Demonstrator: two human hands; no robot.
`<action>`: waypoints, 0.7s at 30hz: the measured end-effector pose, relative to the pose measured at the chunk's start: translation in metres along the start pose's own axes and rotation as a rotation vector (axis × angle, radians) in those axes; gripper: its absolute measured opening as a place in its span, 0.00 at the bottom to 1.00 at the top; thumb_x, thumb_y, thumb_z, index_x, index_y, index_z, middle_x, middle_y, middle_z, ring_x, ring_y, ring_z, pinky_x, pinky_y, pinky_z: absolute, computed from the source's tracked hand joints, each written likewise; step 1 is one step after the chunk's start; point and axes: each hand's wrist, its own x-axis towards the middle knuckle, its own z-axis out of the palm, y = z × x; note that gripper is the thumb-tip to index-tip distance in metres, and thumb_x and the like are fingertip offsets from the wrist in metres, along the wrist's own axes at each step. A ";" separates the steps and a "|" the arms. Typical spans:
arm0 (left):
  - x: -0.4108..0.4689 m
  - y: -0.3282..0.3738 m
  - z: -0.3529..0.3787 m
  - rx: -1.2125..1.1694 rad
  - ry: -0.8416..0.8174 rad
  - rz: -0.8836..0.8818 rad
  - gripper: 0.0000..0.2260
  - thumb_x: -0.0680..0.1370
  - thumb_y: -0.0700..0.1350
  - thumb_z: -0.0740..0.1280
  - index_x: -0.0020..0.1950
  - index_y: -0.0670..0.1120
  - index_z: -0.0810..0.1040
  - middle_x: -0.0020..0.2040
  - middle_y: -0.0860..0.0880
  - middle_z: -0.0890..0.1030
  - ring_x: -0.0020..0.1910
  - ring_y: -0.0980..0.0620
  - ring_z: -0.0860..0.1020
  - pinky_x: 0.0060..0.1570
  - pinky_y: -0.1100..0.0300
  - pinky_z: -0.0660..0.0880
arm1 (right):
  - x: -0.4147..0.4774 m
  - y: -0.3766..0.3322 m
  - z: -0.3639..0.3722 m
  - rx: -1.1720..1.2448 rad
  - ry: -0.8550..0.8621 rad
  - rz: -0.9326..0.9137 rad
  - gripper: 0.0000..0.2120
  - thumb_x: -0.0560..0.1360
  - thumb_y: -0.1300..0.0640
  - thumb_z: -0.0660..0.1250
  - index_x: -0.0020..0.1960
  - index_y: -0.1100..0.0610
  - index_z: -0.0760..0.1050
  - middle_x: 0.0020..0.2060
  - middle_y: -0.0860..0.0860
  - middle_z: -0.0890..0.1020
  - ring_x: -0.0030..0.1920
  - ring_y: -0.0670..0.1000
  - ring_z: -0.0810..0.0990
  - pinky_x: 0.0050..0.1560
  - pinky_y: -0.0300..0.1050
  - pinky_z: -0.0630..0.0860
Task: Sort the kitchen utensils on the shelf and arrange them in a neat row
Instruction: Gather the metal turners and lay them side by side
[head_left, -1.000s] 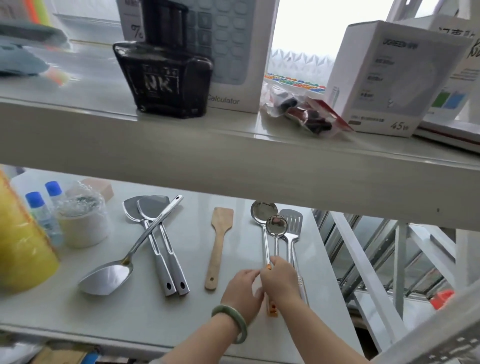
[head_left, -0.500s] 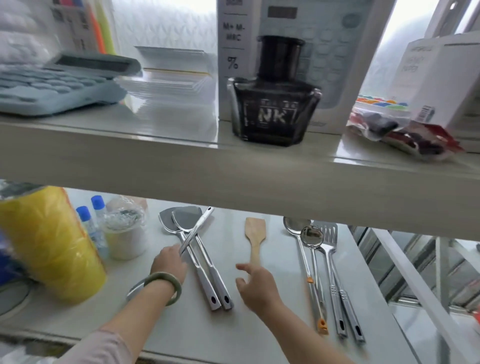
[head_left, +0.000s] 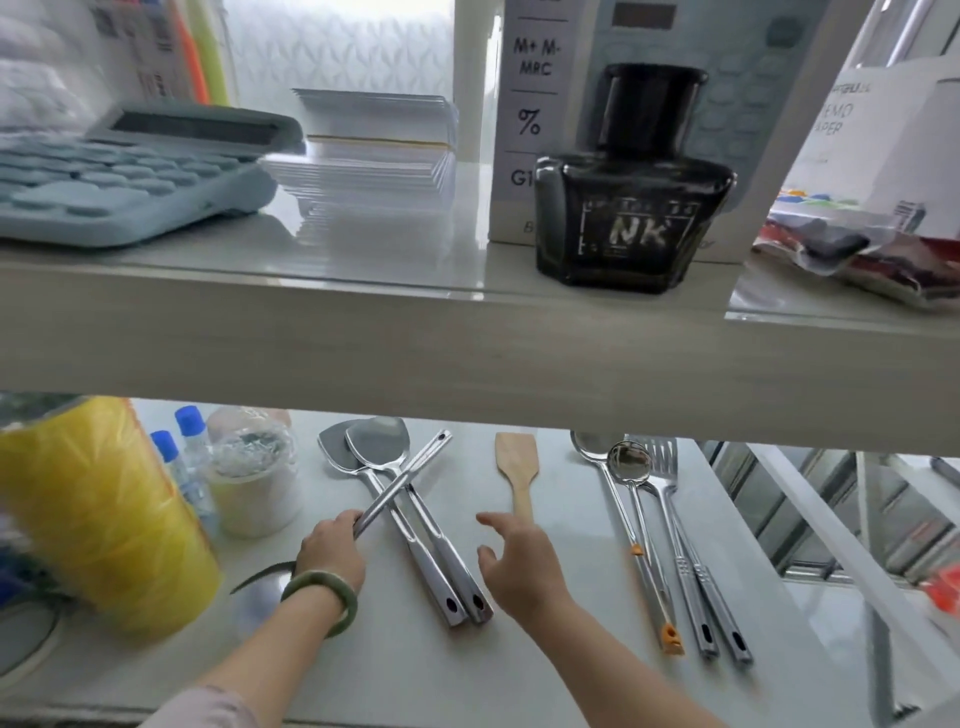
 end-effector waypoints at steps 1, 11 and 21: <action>0.000 -0.002 -0.001 -0.017 0.013 0.014 0.23 0.71 0.33 0.57 0.63 0.49 0.71 0.58 0.41 0.76 0.57 0.40 0.75 0.59 0.51 0.72 | 0.001 0.001 0.000 -0.013 0.026 -0.038 0.21 0.73 0.61 0.63 0.66 0.54 0.70 0.65 0.50 0.75 0.64 0.47 0.73 0.61 0.29 0.61; -0.011 0.012 -0.010 -0.120 0.053 0.473 0.21 0.65 0.26 0.57 0.47 0.44 0.82 0.43 0.43 0.82 0.45 0.42 0.79 0.47 0.56 0.73 | 0.018 0.019 -0.016 -0.398 0.029 -0.394 0.31 0.66 0.53 0.71 0.68 0.50 0.66 0.63 0.53 0.76 0.69 0.56 0.67 0.72 0.53 0.55; -0.013 0.050 -0.009 -0.052 0.305 0.795 0.22 0.62 0.27 0.61 0.45 0.49 0.82 0.41 0.49 0.82 0.43 0.47 0.79 0.49 0.55 0.78 | -0.018 0.038 -0.040 -0.183 -0.201 -0.110 0.04 0.74 0.50 0.64 0.43 0.50 0.71 0.26 0.44 0.70 0.34 0.50 0.70 0.36 0.43 0.64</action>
